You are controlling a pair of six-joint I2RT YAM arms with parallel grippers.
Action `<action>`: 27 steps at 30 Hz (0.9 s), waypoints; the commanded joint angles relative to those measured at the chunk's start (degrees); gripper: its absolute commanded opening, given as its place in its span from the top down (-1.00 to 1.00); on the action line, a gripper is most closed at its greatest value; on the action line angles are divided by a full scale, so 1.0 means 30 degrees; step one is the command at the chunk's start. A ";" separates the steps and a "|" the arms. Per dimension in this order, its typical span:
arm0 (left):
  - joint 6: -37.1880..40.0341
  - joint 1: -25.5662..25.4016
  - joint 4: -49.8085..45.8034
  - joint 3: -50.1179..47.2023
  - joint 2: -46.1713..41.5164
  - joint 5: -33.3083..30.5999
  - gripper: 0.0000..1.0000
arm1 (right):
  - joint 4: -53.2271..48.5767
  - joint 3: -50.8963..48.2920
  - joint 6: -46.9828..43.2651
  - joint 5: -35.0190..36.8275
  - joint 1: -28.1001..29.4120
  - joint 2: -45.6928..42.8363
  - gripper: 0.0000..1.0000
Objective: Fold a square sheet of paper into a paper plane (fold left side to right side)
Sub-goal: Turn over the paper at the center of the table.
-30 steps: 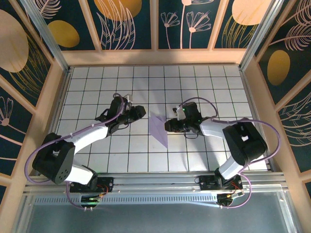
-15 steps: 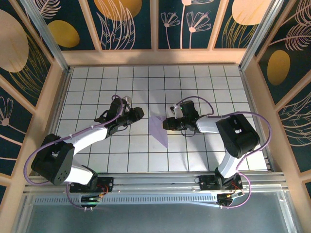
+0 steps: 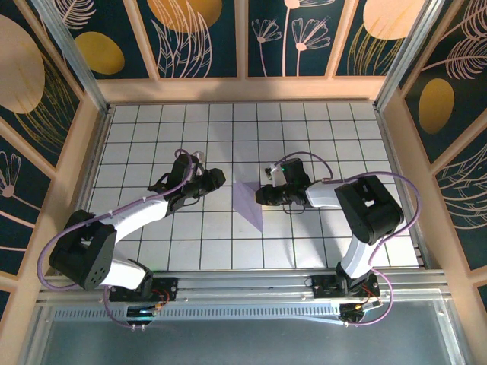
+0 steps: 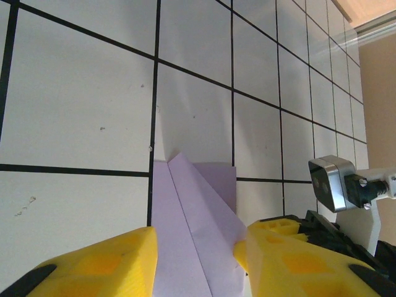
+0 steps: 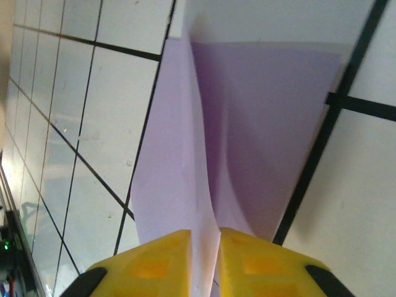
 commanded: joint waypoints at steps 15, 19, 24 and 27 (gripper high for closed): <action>-0.1660 0.0398 0.9492 -0.2678 -0.5251 0.4564 -0.33 | 0.7390 -0.1606 0.4177 -0.5040 -0.2502 -0.6808 1.00; -0.2377 0.0401 1.2127 -0.2396 -0.4703 0.7218 -0.20 | 1.0430 -0.1745 0.6555 -0.6790 -0.2514 -0.7515 1.00; -0.2245 0.0114 1.2880 -0.1787 -0.3784 0.8445 -0.05 | 1.3629 -0.1796 0.9276 -0.7887 -0.2272 -0.7349 1.00; -0.2013 -0.0167 1.2636 -0.1429 -0.3251 0.8493 -0.01 | 1.4956 -0.1804 1.0329 -0.8063 -0.2020 -0.7119 1.00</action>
